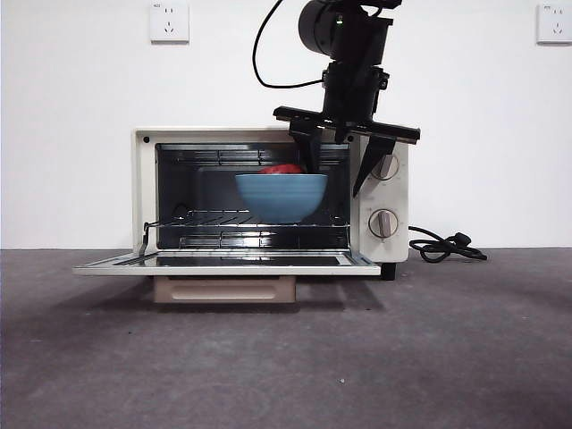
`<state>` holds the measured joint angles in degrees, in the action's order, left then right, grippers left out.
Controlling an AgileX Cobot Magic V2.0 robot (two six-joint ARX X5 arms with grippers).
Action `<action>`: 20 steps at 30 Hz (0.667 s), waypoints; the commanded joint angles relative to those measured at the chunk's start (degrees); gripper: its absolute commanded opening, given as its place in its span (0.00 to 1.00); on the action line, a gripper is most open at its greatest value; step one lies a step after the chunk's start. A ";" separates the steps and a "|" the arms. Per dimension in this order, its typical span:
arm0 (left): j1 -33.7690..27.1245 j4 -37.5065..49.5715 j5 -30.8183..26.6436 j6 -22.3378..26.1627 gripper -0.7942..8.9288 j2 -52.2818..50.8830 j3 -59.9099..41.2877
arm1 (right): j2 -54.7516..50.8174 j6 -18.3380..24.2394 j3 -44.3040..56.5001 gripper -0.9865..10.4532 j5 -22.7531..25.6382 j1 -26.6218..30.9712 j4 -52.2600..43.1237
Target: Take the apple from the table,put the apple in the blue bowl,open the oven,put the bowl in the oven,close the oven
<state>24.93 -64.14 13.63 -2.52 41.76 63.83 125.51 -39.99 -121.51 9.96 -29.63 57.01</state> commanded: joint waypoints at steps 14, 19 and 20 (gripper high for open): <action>0.13 0.59 -1.44 0.83 0.08 1.57 -0.13 | -8.90 14.14 -0.15 0.33 6.34 -3.10 -0.96; 0.13 0.50 -8.59 0.98 0.08 4.94 -0.13 | -13.86 23.82 -0.15 0.33 7.50 -5.01 3.32; 0.13 0.52 -9.49 1.31 0.08 5.92 -0.13 | -14.99 25.44 -0.15 0.33 7.98 -5.44 4.48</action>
<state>24.93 -64.14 4.78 -2.33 47.22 63.83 111.28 -19.62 -121.51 17.47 -34.65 61.08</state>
